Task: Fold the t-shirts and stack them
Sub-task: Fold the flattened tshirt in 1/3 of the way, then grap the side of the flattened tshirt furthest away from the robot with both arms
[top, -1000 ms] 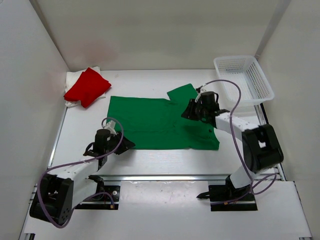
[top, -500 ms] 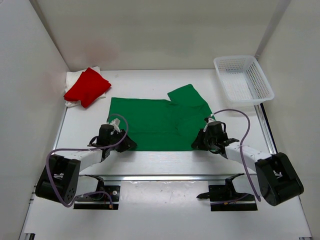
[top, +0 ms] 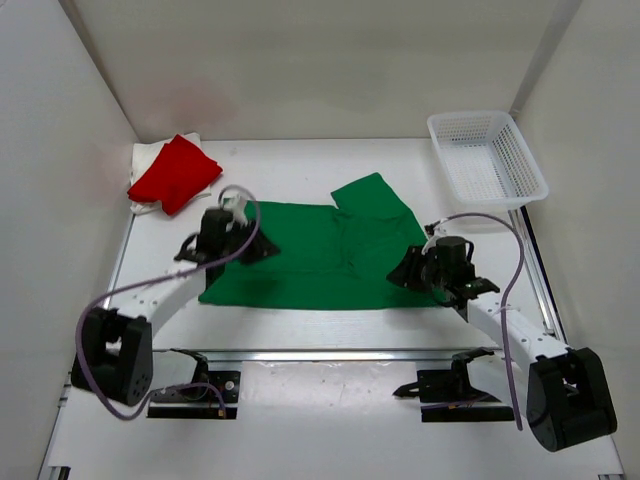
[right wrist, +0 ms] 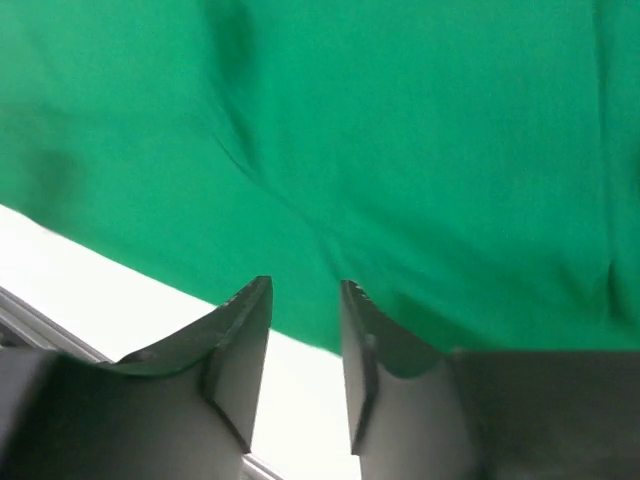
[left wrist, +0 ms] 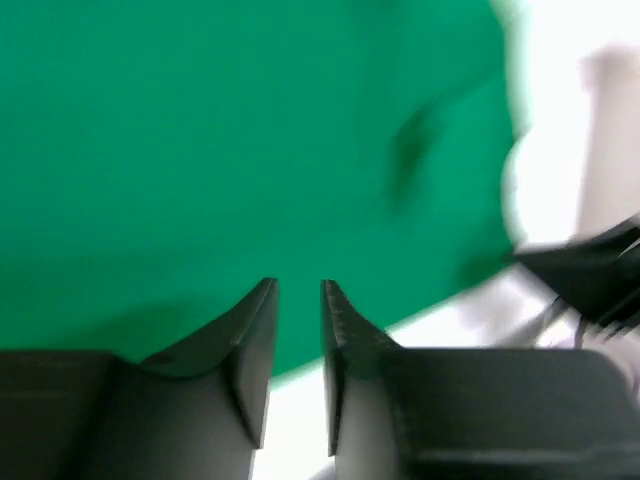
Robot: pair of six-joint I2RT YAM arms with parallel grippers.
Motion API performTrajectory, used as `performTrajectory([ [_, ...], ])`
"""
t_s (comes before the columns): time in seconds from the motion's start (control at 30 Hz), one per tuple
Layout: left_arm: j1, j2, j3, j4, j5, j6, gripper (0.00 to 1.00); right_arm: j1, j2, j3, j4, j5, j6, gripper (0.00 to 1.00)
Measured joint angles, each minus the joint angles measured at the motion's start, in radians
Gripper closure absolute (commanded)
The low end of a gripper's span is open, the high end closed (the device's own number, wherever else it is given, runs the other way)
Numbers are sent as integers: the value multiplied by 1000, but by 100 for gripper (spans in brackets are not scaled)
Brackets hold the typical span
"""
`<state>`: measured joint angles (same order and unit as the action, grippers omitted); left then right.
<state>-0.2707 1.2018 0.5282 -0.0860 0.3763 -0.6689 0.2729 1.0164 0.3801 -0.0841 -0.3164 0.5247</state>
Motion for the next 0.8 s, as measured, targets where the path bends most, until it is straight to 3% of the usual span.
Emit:
performTrajectory([
  [0.1,-19,151,301,35,-56,16,75,-10,36,106,3,-14,-26,86],
  [0.2,92,274,430,120,-52,9,78,33,62,157,46,-18,-42,94],
  [0.33,243,492,533,87,-92,21,71,78,82,124,78,-35,-50,95],
  [0.4,284,603,581,51,-136,39,62,86,95,89,90,-48,-50,93],
  [0.63,322,779,718,-53,-230,95,49,90,103,5,108,-76,-50,93],
  [0.8,311,844,850,-76,-305,136,47,93,113,-19,146,-93,-45,93],
])
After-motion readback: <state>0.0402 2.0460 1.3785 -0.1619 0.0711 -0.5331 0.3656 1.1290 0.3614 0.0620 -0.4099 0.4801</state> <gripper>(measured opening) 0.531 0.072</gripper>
